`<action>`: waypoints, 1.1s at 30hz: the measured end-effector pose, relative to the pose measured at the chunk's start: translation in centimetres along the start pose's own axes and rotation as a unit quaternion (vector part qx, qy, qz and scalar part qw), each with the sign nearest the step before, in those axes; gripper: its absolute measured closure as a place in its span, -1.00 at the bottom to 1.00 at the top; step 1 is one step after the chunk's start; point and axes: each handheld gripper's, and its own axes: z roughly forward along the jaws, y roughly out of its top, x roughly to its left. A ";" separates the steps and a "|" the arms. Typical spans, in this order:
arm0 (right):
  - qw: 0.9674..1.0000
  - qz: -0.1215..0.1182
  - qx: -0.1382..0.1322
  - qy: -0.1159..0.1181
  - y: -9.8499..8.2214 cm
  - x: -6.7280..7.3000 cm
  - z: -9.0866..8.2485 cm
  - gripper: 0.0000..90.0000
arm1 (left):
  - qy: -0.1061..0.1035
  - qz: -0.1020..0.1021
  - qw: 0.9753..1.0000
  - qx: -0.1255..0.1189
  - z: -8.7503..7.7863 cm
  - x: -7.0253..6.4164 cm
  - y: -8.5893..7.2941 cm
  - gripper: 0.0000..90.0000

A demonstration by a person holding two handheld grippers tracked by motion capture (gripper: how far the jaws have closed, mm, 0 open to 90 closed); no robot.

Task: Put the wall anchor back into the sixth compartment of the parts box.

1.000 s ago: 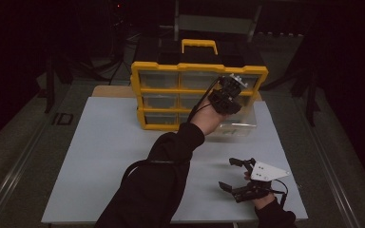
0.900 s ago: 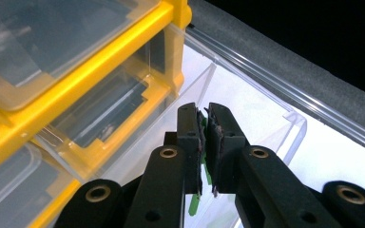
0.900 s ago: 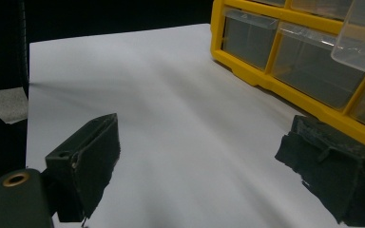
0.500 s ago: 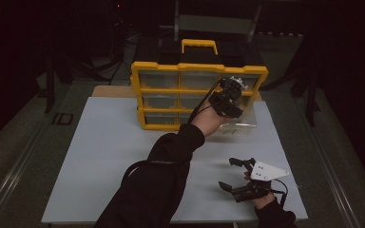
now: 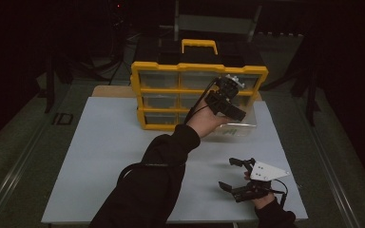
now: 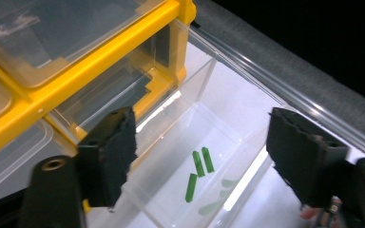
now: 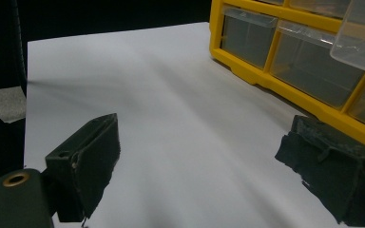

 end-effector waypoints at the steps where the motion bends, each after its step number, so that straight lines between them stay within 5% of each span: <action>1: 1.000 0.000 0.000 0.000 0.0 0.0 0.0 -0.76 | -0.008 0.002 1.000 -0.003 -0.2 0.1 -0.1 -0.68; 8: 1.000 0.000 0.002 -0.001 0.0 0.1 0.0 -0.76 | -0.037 0.006 0.999 -0.011 -1.8 0.8 -1.3 -1.00; 24: 1.000 0.002 0.005 -0.001 0.0 0.1 0.2 -0.76 | -0.041 0.015 0.998 -0.043 -5.1 2.8 -5.0 -1.00; 33: 1.000 -0.001 0.006 -0.002 0.0 0.1 0.2 -0.76 | -0.038 0.014 0.997 -0.070 -7.5 4.4 -8.6 -1.00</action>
